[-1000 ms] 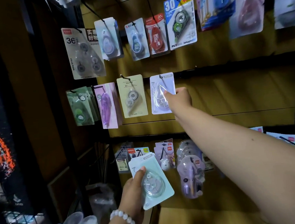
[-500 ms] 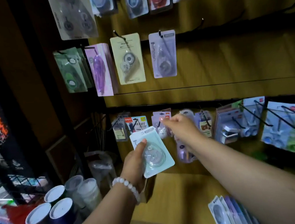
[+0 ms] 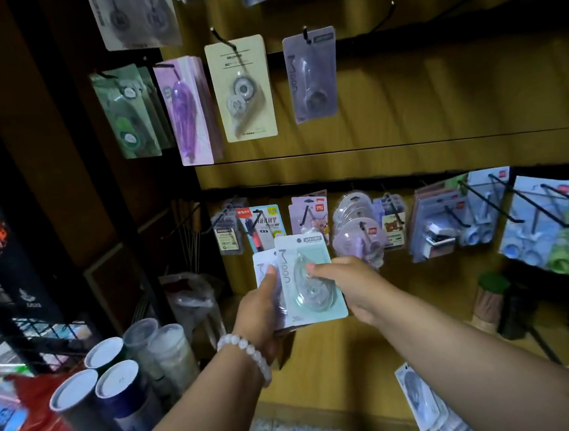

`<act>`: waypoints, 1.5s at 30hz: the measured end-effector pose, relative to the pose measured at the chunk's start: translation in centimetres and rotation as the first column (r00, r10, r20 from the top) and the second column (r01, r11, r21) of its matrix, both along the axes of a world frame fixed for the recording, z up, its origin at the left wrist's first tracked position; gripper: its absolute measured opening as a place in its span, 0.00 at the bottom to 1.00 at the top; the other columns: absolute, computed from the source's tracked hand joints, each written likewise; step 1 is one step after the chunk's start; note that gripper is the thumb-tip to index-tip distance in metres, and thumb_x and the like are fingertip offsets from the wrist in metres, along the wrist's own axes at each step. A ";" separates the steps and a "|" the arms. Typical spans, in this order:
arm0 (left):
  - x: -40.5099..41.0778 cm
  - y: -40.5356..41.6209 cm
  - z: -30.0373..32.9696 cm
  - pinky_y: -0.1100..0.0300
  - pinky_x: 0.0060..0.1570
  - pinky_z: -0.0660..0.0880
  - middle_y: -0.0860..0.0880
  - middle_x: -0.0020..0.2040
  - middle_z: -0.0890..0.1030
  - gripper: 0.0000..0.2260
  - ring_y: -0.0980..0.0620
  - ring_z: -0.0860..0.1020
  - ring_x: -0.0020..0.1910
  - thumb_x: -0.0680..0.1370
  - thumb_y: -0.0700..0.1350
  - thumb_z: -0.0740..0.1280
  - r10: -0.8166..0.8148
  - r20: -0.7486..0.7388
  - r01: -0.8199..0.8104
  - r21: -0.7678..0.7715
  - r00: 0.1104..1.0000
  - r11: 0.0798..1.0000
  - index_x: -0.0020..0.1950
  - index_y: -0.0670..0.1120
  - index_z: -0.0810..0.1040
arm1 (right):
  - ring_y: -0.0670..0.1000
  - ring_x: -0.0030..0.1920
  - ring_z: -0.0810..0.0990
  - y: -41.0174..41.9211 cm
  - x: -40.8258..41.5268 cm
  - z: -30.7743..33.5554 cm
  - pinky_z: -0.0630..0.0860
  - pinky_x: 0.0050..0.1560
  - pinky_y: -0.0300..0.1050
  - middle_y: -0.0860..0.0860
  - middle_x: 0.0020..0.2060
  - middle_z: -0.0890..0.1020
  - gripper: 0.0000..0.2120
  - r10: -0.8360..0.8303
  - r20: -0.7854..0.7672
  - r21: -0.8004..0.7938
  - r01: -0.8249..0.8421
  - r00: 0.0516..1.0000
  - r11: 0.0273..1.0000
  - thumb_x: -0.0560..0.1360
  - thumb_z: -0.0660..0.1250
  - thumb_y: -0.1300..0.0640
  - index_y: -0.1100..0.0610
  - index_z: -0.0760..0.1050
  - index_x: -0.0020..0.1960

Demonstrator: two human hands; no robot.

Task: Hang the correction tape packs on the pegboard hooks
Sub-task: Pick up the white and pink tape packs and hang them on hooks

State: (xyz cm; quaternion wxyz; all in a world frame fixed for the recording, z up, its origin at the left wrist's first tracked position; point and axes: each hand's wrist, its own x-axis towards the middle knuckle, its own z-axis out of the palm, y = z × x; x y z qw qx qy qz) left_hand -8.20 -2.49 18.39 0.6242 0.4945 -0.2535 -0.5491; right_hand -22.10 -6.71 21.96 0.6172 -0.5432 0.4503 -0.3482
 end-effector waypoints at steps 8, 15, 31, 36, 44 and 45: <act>0.5 0.1 0.6 0.39 0.54 0.79 0.37 0.51 0.85 0.18 0.37 0.84 0.48 0.78 0.52 0.67 0.073 0.015 -0.074 0.045 0.997 0.996 0.59 0.39 0.79 | 0.60 0.56 0.78 -0.9 -0.5 2.9 0.75 0.61 0.58 0.57 0.51 0.81 0.05 -0.191 0.134 -0.044 0.199 0.972 0.979 0.70 0.67 0.58 0.54 0.75 0.47; 1.0 -0.2 1.9 0.36 0.51 0.78 0.33 0.52 0.83 0.21 0.33 0.82 0.49 0.74 0.52 0.71 0.098 0.036 -0.099 0.022 0.995 0.995 0.58 0.36 0.80 | 0.54 0.38 0.80 -1.6 -1.0 12.6 0.76 0.43 0.47 0.53 0.38 0.82 0.08 -0.094 0.341 -0.344 0.218 0.935 0.913 0.75 0.64 0.66 0.55 0.77 0.42; 0.7 0.0 4.4 0.32 0.54 0.76 0.34 0.52 0.84 0.20 0.32 0.82 0.52 0.76 0.52 0.69 0.031 0.070 -0.032 0.002 0.997 1.000 0.59 0.38 0.78 | 0.53 0.50 0.83 -4.8 0.0 20.0 0.81 0.49 0.48 0.52 0.52 0.83 0.10 -0.156 0.301 -0.535 0.302 0.941 0.789 0.76 0.68 0.57 0.56 0.75 0.56; 0.6 0.2 4.9 0.34 0.54 0.77 0.35 0.51 0.84 0.20 0.33 0.82 0.52 0.76 0.52 0.69 0.023 0.094 -0.024 0.002 0.995 1.000 0.60 0.38 0.78 | 0.51 0.51 0.83 -5.0 0.3 19.6 0.82 0.50 0.48 0.50 0.53 0.82 0.11 -0.171 0.263 -0.573 0.297 0.949 0.764 0.76 0.68 0.54 0.54 0.74 0.57; 0.4 0.3 5.2 0.37 0.51 0.80 0.36 0.49 0.85 0.18 0.36 0.84 0.47 0.77 0.51 0.69 0.037 0.130 -0.036 -0.009 0.991 0.999 0.59 0.37 0.78 | 0.51 0.50 0.84 -5.6 0.6 19.9 0.82 0.49 0.50 0.51 0.51 0.83 0.10 -0.235 0.315 -0.567 0.380 0.920 0.731 0.76 0.69 0.53 0.54 0.73 0.55; 0.3 0.3 5.3 0.38 0.50 0.80 0.36 0.50 0.85 0.18 0.36 0.84 0.46 0.77 0.50 0.68 0.036 0.129 -0.035 -0.011 0.991 0.999 0.58 0.37 0.78 | 0.51 0.49 0.84 -5.6 0.6 19.9 0.82 0.49 0.49 0.50 0.51 0.83 0.10 -0.243 0.322 -0.564 0.392 0.915 0.727 0.76 0.69 0.52 0.54 0.73 0.55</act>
